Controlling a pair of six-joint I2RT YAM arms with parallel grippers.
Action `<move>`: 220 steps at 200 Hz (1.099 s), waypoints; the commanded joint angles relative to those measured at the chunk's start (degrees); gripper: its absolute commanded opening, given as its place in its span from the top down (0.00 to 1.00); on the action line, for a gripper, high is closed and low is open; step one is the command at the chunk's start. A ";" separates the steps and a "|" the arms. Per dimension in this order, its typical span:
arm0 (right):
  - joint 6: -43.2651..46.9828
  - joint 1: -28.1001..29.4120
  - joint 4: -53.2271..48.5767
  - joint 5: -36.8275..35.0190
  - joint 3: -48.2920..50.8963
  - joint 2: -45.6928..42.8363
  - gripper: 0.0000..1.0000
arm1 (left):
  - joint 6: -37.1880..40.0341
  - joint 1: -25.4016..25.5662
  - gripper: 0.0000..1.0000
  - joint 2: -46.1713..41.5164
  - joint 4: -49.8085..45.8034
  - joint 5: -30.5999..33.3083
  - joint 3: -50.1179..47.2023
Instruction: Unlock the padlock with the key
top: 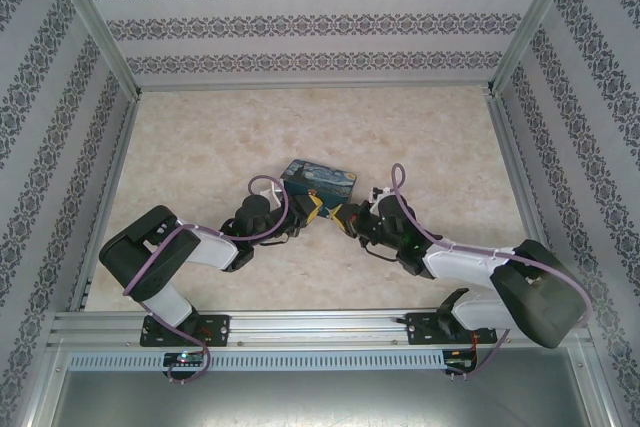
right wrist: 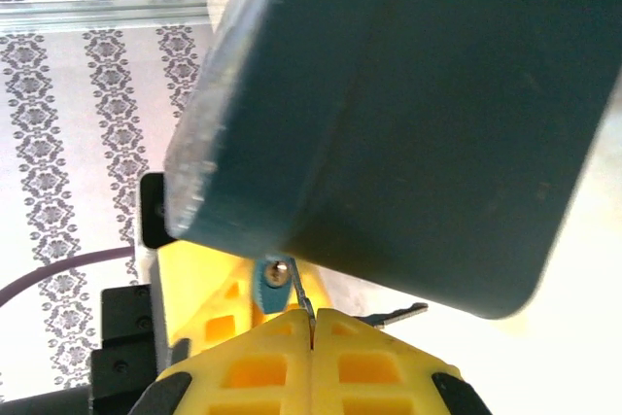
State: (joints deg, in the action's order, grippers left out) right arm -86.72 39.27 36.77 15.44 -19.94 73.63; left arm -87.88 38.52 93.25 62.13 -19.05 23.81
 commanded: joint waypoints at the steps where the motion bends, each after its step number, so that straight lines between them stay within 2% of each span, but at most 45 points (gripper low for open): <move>1: 1.11 0.39 0.77 -0.41 -1.97 0.71 1.00 | 1.52 -0.16 1.00 -1.78 1.15 0.00 0.76; 120: 1.11 1.06 1.94 -0.19 -3.35 2.75 1.00 | 1.29 -0.20 1.00 -2.29 1.18 -0.37 0.87; 220: 1.39 0.55 -1.98 -1.38 -1.06 -0.73 1.00 | 1.30 -0.20 1.00 -2.45 -0.32 0.67 0.27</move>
State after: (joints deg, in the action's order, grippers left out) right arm -86.61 39.90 35.22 15.40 -21.67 74.89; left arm -87.88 38.26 92.58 61.63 -18.65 23.81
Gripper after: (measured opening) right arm 0.064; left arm 0.107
